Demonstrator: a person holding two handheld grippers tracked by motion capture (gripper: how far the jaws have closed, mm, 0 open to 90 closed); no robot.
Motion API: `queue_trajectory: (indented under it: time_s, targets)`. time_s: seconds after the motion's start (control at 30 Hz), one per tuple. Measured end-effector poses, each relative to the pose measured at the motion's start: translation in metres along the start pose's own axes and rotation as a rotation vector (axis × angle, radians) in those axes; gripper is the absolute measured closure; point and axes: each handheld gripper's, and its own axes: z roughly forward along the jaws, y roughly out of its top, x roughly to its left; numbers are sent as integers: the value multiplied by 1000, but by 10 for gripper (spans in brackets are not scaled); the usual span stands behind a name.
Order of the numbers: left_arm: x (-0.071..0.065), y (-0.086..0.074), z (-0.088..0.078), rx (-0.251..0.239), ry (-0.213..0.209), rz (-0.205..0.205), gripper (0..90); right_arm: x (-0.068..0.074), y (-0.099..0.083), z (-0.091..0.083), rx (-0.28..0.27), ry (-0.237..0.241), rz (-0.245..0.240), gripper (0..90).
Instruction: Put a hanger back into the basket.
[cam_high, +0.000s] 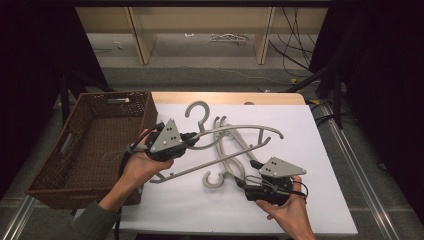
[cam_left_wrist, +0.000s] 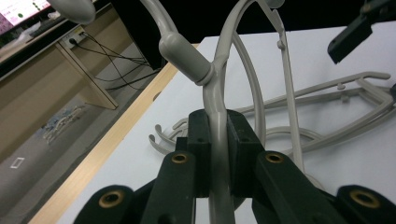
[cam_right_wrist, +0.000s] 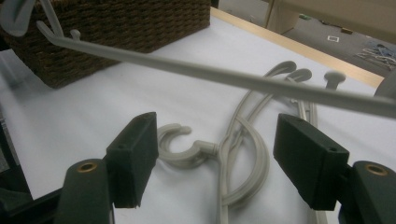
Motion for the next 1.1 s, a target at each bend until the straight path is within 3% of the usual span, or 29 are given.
queue_trajectory:
  time_s: [0.17,0.33,0.5,0.73,0.87,1.1]
  targets:
    - [8,10,-9,-14,13,-46,816,0,-6,4,0,-3,-1,317]
    - [18,21,-22,-26,46,-43,816,0,-11,7,27,7,2,317]
    - [30,22,-37,-36,97,-46,816,0,-13,8,32,4,3,316]
    - [49,5,-56,-29,164,-86,816,-1,-15,9,41,5,6,314]
    - [59,-9,-64,3,199,-100,816,-1,-16,10,45,4,7,303]
    - [78,-26,-82,16,259,-162,816,-2,-16,11,44,-5,18,271]
